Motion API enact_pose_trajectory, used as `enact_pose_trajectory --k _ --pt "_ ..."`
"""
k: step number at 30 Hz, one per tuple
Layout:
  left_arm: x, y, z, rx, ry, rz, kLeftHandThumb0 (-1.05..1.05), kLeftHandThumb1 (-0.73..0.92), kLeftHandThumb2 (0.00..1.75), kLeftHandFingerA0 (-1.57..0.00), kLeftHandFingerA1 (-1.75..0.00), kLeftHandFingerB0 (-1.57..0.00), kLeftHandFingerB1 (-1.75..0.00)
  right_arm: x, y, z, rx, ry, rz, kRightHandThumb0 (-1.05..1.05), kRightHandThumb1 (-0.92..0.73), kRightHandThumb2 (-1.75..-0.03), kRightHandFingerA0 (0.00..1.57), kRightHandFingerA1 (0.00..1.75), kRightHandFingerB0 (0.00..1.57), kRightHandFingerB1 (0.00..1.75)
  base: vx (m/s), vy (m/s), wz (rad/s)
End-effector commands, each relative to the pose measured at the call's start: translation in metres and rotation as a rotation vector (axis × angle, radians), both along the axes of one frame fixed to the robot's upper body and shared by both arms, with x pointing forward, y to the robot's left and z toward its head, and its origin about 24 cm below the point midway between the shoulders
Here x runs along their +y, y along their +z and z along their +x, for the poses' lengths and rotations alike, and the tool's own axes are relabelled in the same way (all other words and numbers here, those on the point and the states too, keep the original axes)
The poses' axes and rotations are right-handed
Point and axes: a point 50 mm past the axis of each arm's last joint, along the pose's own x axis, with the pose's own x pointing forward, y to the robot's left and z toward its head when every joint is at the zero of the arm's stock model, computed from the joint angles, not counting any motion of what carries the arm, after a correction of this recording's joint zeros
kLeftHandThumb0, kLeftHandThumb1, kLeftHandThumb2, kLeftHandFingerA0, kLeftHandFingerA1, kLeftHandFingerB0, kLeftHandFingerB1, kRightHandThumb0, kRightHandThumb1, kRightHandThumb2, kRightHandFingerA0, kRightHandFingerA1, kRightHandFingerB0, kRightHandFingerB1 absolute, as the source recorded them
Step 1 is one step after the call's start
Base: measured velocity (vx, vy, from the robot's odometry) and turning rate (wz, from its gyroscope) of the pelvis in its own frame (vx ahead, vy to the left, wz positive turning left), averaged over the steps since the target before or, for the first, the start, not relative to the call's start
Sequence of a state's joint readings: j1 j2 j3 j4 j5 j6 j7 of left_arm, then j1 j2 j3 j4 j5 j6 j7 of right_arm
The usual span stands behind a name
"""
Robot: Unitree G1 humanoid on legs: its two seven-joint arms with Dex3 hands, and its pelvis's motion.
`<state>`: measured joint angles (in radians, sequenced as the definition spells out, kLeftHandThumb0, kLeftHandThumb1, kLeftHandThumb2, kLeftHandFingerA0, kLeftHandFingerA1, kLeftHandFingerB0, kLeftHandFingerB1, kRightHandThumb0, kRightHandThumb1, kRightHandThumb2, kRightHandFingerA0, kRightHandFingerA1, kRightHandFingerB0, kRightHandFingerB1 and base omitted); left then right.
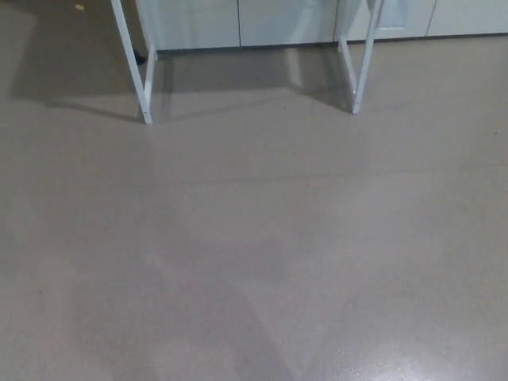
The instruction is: The robot walks towards a file tray kept in the middle of a desk and uses its right hand to grab a tray and pulls it out towards itself
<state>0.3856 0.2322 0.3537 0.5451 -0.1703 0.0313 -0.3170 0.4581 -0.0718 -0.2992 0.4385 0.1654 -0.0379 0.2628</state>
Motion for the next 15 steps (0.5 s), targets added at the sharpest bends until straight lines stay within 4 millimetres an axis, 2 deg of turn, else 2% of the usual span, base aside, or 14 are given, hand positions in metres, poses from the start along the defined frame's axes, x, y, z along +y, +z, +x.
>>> enact_pose_trajectory --k 1,3,4,9,13,14,15 --pt "0.0013 0.0025 0.0029 -0.027 -0.007 0.001 -0.11 0.65 0.59 -0.43 -0.39 -0.35 -0.36 -0.0024 0.0032 0.0029 -0.025 0.000 -0.014 -0.16 -0.51 -0.53 0.60 0.64 0.39 0.51 0.20 -0.364 0.42" --pt "0.0011 0.0026 0.0030 -0.029 -0.003 -0.014 -0.12 0.63 0.59 -0.42 -0.40 -0.34 -0.36 -0.0032 0.0014 0.0029 -0.014 0.010 -0.033 -0.18 -0.50 -0.55 0.58 0.63 0.41 0.51 0.18 -0.306 0.06" --pt "0.0009 0.0030 0.0037 -0.034 -0.002 -0.018 -0.09 0.44 0.86 -0.30 -0.54 -0.21 -0.49 -0.0039 0.0002 0.0033 -0.016 0.012 -0.029 -0.19 -0.50 -0.54 0.58 0.64 0.41 0.52 0.17 -0.186 0.06" --pt "0.0006 0.0042 0.0058 -0.035 -0.019 -0.011 -0.09 0.46 0.87 -0.31 -0.54 -0.20 -0.49 -0.0011 0.0024 0.0040 -0.037 0.008 -0.012 -0.15 -0.52 -0.53 0.61 0.65 0.41 0.53 0.19 -0.056 -0.02" --pt "0.0018 0.0035 0.0076 -0.032 0.000 -0.010 -0.08 0.45 0.87 -0.33 -0.55 -0.22 -0.49 -0.0027 -0.0009 0.0030 -0.032 0.032 -0.039 -0.22 -0.49 -0.54 0.65 0.65 0.44 0.53 0.19 0.124 -0.13" --pt "0.0017 0.0039 0.0090 -0.038 0.005 -0.015 -0.11 0.65 0.59 -0.42 -0.39 -0.34 -0.36 -0.0025 -0.0014 0.0041 -0.032 0.032 -0.040 -0.23 -0.48 -0.55 0.63 0.65 0.44 0.53 0.27 0.250 -0.16" --pt "-0.0005 0.0043 0.0088 -0.038 -0.007 -0.008 -0.13 0.65 0.60 -0.43 -0.39 -0.35 -0.37 -0.0030 0.0001 0.0038 -0.032 0.035 -0.044 -0.21 -0.49 -0.55 0.63 0.64 0.45 0.52 0.31 0.304 -0.22"
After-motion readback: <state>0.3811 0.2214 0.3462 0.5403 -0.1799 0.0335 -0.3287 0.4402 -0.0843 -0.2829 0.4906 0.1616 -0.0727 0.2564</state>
